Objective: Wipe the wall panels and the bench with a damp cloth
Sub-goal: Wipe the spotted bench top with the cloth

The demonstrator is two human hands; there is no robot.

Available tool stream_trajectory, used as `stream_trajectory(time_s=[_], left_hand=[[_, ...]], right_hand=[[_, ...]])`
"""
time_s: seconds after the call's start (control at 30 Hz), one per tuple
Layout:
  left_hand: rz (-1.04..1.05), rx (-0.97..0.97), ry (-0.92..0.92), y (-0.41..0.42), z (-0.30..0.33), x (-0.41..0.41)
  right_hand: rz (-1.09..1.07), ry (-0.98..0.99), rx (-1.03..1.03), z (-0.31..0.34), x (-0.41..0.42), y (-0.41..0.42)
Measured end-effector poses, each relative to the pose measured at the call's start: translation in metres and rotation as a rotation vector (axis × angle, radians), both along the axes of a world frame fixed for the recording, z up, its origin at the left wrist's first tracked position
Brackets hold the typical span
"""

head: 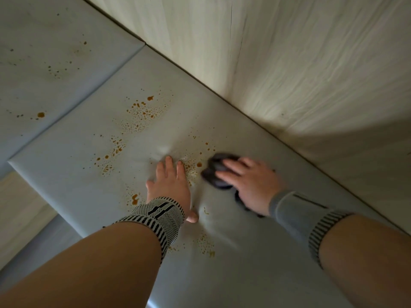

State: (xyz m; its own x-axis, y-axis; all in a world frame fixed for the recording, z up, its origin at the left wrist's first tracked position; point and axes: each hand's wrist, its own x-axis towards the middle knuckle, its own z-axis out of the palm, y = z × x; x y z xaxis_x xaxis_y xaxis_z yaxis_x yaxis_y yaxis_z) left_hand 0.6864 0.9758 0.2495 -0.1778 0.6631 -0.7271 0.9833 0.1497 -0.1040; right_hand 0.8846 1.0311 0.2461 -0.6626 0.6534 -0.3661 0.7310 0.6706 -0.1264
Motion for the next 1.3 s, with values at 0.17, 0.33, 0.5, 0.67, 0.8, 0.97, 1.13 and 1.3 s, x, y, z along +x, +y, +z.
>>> stream_trajectory(time_s=[0.17,0.33,0.5,0.67,0.8,0.97,1.13,1.3], left_hand=[[0.009,-0.022,0.002,0.002,-0.001,0.0],[0.015,-0.02,0.001,0.002,0.0,0.0],[0.016,-0.023,-0.02,0.0,-0.001,-0.002],[0.015,-0.024,-0.028,0.001,-0.002,-0.002],[0.021,-0.013,-0.032,0.001,-0.002,-0.002],[0.029,-0.03,-0.05,0.001,-0.002,-0.003],[0.027,-0.039,-0.052,0.002,-0.003,-0.003],[0.019,-0.039,-0.052,0.002,-0.002,-0.003]], right_hand=[[-0.754,-0.195,0.043,0.002,-0.002,0.028],[-0.036,0.073,-0.019,0.01,-0.04,-0.019],[-0.347,0.009,0.058,-0.005,-0.007,0.023],[-0.608,-0.107,0.095,-0.006,-0.038,0.016],[-0.024,0.111,0.004,-0.002,-0.045,-0.006],[-0.617,-0.081,0.03,-0.002,-0.017,0.034],[-0.441,0.02,0.037,0.009,-0.059,0.006],[-0.007,0.184,0.087,-0.012,-0.045,0.013]])
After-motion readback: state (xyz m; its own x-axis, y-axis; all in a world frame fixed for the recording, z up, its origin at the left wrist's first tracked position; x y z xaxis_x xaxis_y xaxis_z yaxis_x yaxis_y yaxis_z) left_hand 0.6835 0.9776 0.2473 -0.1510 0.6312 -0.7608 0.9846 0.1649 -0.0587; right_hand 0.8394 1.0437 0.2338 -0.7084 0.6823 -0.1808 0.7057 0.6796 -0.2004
